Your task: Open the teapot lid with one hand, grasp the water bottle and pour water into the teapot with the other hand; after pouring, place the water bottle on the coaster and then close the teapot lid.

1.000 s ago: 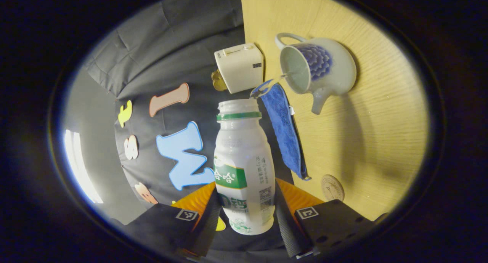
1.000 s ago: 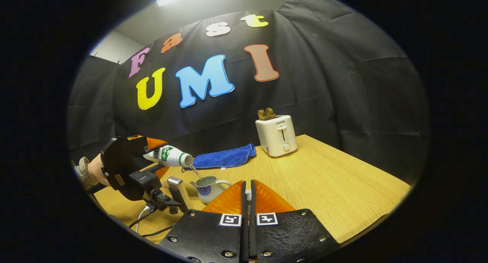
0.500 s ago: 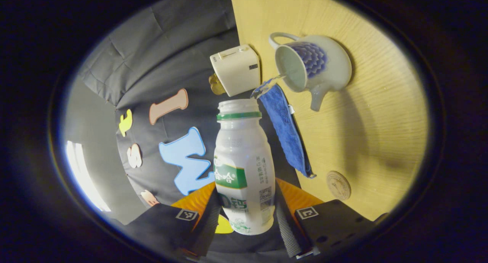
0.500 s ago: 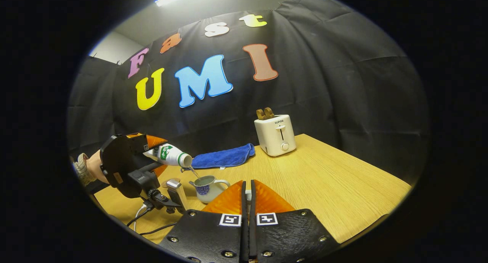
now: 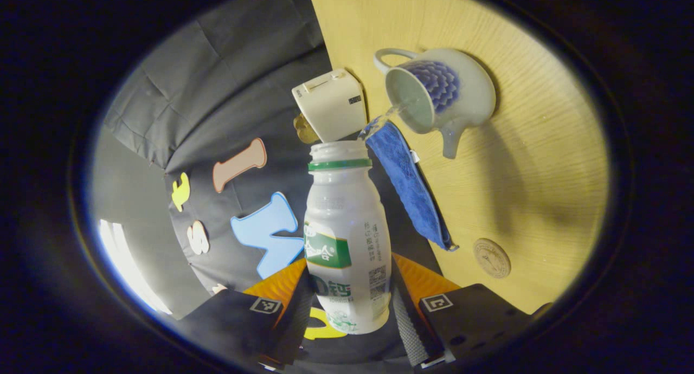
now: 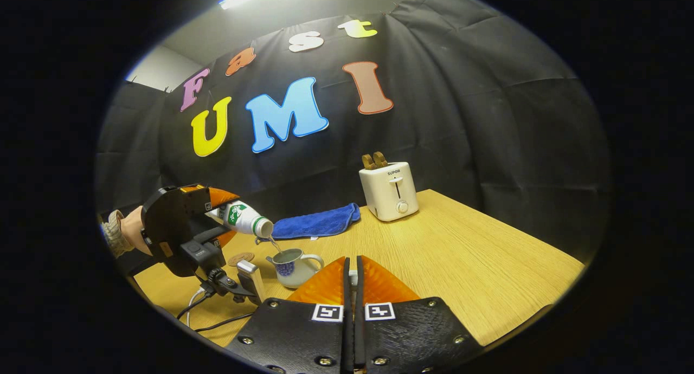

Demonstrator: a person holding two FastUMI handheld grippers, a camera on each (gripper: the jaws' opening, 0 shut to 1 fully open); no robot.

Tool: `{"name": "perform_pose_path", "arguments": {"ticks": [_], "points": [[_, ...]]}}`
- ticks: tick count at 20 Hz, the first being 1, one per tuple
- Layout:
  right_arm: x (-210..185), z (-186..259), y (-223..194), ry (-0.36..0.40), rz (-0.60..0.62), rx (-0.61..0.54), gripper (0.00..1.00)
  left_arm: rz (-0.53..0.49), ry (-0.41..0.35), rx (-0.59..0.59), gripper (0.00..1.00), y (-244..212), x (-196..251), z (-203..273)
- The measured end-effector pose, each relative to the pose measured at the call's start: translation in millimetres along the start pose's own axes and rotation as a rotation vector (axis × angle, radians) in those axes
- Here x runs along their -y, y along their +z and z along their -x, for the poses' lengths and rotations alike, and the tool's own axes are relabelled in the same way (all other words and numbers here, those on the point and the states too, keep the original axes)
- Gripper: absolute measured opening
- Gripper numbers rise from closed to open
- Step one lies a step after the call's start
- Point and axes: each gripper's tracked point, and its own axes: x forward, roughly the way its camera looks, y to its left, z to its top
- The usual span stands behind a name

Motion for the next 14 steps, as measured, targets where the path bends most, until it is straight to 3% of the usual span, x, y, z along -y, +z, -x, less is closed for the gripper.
{"name": "perform_pose_path", "arguments": {"ticks": [2, 3, 4, 7, 8, 11, 12, 14], "points": [[0, -1, -1, 0.003, -0.002, -0.001, 0.0, -0.017, 0.005, 0.006, 0.78, 2, -4, -1], [0, -1, -1, 0.003, -0.001, -0.001, 0.0, -0.027, 0.007, 0.01, 0.84, 2, -6, -1], [1, 0, -1, 0.003, 0.0, 0.0, 0.0, -0.04, 0.011, 0.016, 0.78, 5, -7, -1], [2, 0, -1, 0.004, -0.003, 0.0, 0.0, -0.081, 0.02, 0.032, 0.78, 6, -12, -1], [2, 0, -2, 0.003, -0.003, 0.0, 0.0, -0.093, 0.023, 0.038, 0.84, 7, -14, -1], [4, 2, -2, 0.002, -0.006, 0.001, 0.0, -0.12, 0.028, 0.048, 0.84, 11, -17, 1], [5, 2, -2, 0.001, -0.007, 0.001, 0.0, -0.125, 0.028, 0.051, 0.78, 13, -18, 1], [7, 2, -2, 0.001, -0.008, 0.002, 0.0, -0.14, 0.028, 0.055, 0.84, 13, -19, 0]]}}
